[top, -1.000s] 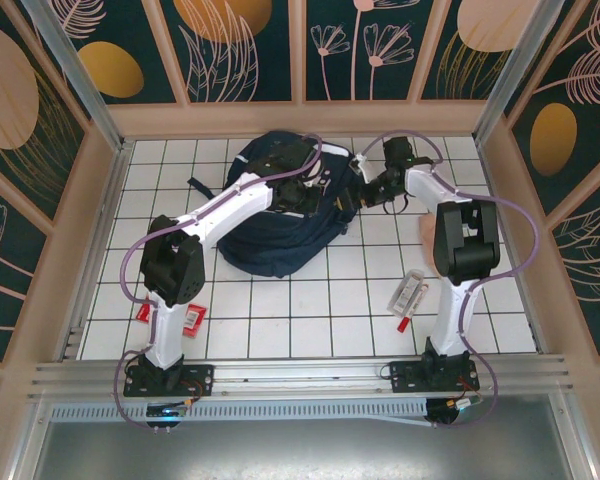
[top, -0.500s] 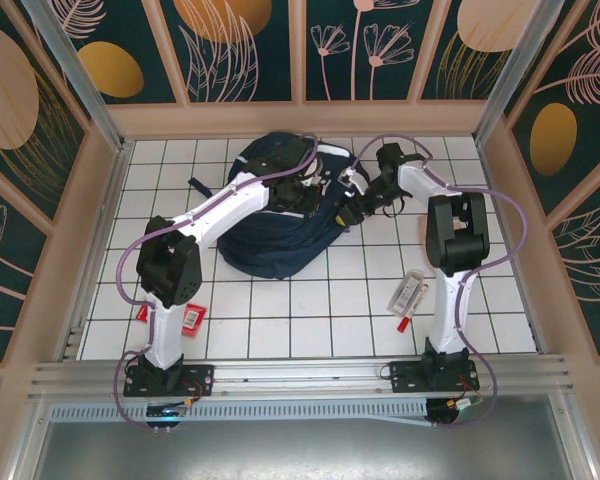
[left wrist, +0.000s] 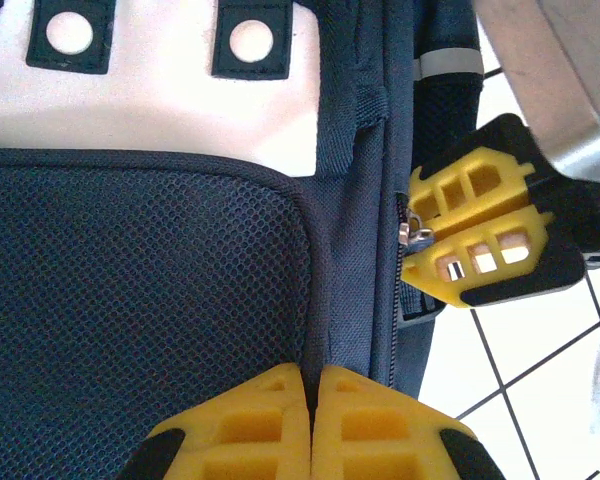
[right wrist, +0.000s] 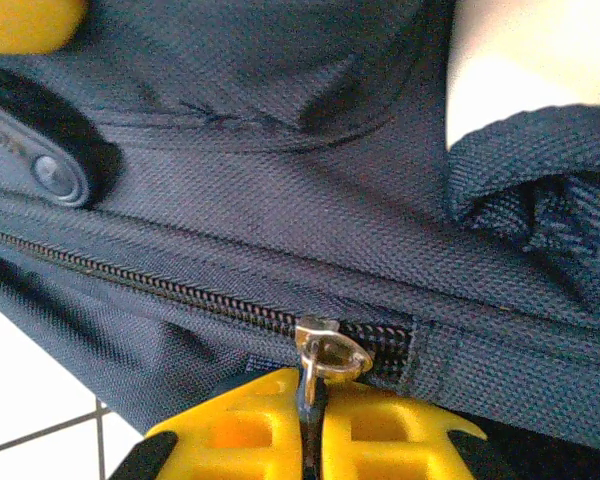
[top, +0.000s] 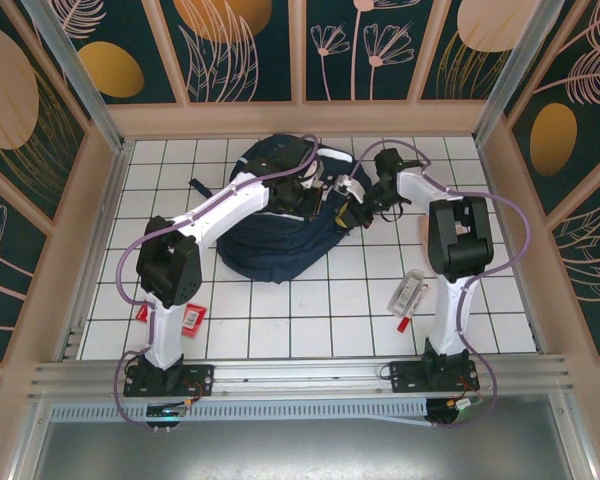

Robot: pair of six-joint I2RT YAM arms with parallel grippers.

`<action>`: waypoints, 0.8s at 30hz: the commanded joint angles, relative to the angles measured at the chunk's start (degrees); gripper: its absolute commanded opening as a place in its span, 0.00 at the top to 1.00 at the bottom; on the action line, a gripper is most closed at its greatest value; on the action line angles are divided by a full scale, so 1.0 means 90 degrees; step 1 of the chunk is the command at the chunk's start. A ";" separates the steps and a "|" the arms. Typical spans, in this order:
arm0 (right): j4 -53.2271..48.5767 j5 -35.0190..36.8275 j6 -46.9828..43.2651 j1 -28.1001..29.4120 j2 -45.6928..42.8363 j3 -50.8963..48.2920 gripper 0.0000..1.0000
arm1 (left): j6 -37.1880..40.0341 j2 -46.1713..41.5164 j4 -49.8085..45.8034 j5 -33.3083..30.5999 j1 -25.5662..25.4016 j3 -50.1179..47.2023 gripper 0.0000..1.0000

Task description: Pack books, pencil case, and school supplies into a backpack

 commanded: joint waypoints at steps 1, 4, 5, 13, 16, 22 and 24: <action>-0.0098 -0.0515 -0.0396 0.0006 -0.0399 -0.0263 0.95 | -0.0172 -0.0360 0.0284 0.0204 -0.0013 0.0063 1.00; 0.0036 -0.0644 -0.0488 0.0017 -0.0628 -0.0521 0.98 | -0.0263 -0.0375 0.0406 0.0270 0.0011 -0.0042 1.00; 0.0157 -0.0668 -0.0456 0.0031 -0.0739 -0.0640 0.98 | -0.0315 -0.0364 0.0388 0.0272 0.0025 -0.0023 1.00; 0.0721 -0.0722 -0.0109 0.0307 -0.1525 -0.1336 1.00 | -0.0680 -0.0474 0.0838 0.0410 0.0147 -0.0153 1.00; 0.0997 -0.0739 0.0150 0.0692 -0.1739 -0.1593 1.00 | -0.0809 -0.0478 0.1112 0.0614 0.0168 -0.0203 1.00; 0.2680 -0.0802 0.1226 0.1453 -0.2280 -0.2538 1.00 | -0.1269 -0.0557 0.1606 0.0739 0.0258 -0.0378 1.00; 0.3342 -0.0832 0.1641 0.1637 -0.2498 -0.2889 1.00 | -0.1440 -0.0597 0.1894 0.0869 0.0327 -0.0546 1.00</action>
